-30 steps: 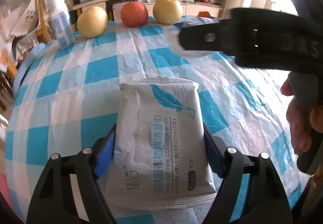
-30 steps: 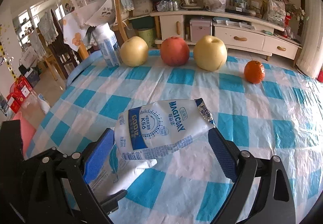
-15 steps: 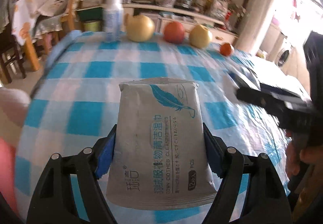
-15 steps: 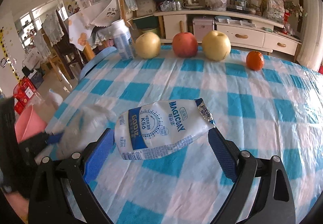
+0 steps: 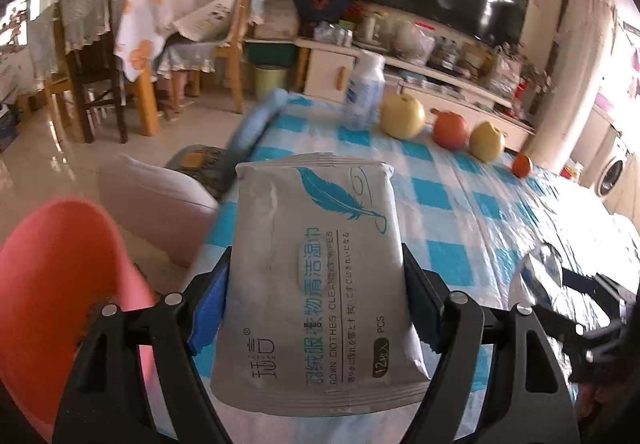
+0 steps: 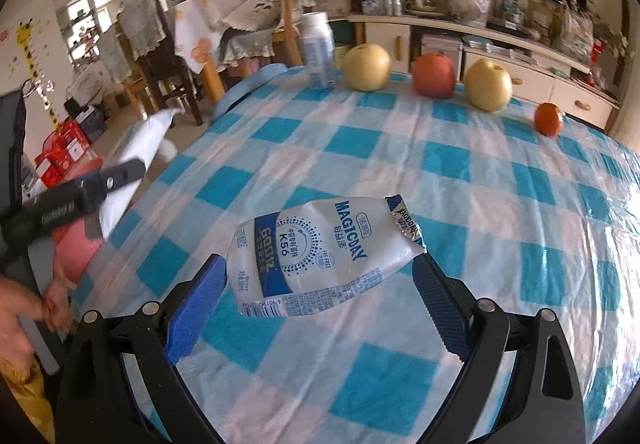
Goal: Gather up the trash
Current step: 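Carry the wipes pack and milk bag over the pink bucket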
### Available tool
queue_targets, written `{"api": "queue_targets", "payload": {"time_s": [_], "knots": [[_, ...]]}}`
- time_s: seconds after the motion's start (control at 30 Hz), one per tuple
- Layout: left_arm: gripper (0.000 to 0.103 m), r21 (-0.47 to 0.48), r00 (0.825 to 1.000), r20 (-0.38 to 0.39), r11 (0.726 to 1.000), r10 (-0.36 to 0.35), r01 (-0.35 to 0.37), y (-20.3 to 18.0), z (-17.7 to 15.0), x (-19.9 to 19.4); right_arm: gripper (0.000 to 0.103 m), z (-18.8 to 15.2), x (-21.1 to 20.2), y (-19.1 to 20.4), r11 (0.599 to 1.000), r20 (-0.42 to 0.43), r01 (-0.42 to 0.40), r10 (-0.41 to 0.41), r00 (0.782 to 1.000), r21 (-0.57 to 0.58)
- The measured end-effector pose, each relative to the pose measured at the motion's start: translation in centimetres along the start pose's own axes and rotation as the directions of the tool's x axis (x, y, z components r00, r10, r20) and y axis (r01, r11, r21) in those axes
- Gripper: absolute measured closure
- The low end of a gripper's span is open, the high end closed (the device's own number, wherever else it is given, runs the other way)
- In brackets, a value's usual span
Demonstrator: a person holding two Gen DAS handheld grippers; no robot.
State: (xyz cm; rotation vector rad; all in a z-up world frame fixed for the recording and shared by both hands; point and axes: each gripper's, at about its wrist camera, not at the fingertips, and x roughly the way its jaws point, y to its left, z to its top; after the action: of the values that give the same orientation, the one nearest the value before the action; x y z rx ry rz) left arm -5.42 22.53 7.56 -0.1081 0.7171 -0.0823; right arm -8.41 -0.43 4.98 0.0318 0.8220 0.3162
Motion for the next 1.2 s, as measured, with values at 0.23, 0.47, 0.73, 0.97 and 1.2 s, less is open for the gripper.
{"api": "queue_targets", "payload": {"time_s": [0.23,0.47,0.73,0.97,1.2], "knots": [[0.026,-0.041,0.997,0.04,0.997,0.068,-0.066,3.3,0.6,-1.9,0.01,-0.2,-0.5,3.7,0.998,0.005,-0.026,0.027,1.0,-0.055],[0.026,-0.079,0.988,0.073,0.988,0.136,-0.13,6.3,1.2,-3.4,0.011,0.2,-0.7,8.0,0.99,0.014,-0.064,0.067,0.998,-0.127],[0.026,-0.132,0.971,0.087,0.969,0.222,-0.21,9.9,1.4,-4.6,0.01,1.0,-0.3,12.2,0.977,0.019,-0.103,0.109,0.994,-0.184],[0.026,-0.181,0.96,0.087,0.952,0.265,-0.247,13.1,1.5,-5.3,0.01,2.4,0.3,16.5,0.958,0.027,-0.133,0.144,0.989,-0.252],[0.026,-0.235,0.955,0.08,0.937,0.284,-0.259,15.8,1.4,-6.1,0.01,3.3,1.2,21.4,0.924,0.021,-0.164,0.182,0.983,-0.345]]}}
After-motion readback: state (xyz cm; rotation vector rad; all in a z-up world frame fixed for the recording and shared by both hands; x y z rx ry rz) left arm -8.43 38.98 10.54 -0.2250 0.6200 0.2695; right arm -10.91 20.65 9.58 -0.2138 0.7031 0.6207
